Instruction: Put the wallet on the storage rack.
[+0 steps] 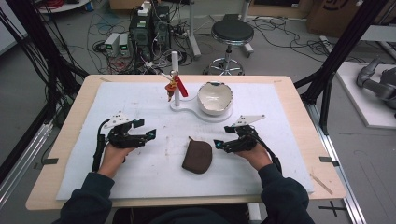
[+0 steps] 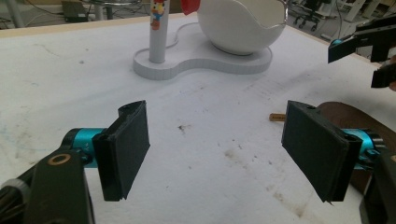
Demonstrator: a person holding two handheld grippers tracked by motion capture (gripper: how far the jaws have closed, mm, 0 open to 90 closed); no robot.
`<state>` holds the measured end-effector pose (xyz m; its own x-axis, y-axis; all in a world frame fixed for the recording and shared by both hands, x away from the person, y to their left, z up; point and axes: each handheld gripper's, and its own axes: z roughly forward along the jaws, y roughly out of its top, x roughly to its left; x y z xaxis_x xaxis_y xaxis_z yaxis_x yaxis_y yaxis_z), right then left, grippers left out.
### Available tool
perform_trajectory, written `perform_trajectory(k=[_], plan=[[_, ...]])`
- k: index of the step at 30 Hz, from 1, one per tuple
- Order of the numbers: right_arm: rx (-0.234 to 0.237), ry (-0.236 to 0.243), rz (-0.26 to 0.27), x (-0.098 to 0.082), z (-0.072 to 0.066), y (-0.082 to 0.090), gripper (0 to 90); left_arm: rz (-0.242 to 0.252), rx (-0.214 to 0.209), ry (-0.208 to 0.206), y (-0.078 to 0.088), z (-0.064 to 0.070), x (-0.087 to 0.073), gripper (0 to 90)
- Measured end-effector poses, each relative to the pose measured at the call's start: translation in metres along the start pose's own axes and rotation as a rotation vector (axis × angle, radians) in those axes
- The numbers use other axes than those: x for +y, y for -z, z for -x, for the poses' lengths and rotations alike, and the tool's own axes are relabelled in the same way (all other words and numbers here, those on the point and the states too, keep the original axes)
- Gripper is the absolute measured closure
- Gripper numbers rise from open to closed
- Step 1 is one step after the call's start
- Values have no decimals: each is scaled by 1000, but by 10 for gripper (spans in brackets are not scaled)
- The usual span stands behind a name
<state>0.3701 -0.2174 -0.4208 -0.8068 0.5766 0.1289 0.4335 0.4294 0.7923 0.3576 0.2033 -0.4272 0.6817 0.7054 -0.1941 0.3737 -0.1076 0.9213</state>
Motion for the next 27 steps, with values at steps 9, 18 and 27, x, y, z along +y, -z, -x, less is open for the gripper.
perform_trajectory(k=[9,18,27], plan=[[119,28,-90,3,-18,-31,205,-11,5,0,-3,2,1,236],[274,-39,-142,0,-12,-41,448,-21,0,20,-5,2,-1,246],[145,151,-129,8,-30,-33,476,-62,-75,41,-18,12,-2,268]])
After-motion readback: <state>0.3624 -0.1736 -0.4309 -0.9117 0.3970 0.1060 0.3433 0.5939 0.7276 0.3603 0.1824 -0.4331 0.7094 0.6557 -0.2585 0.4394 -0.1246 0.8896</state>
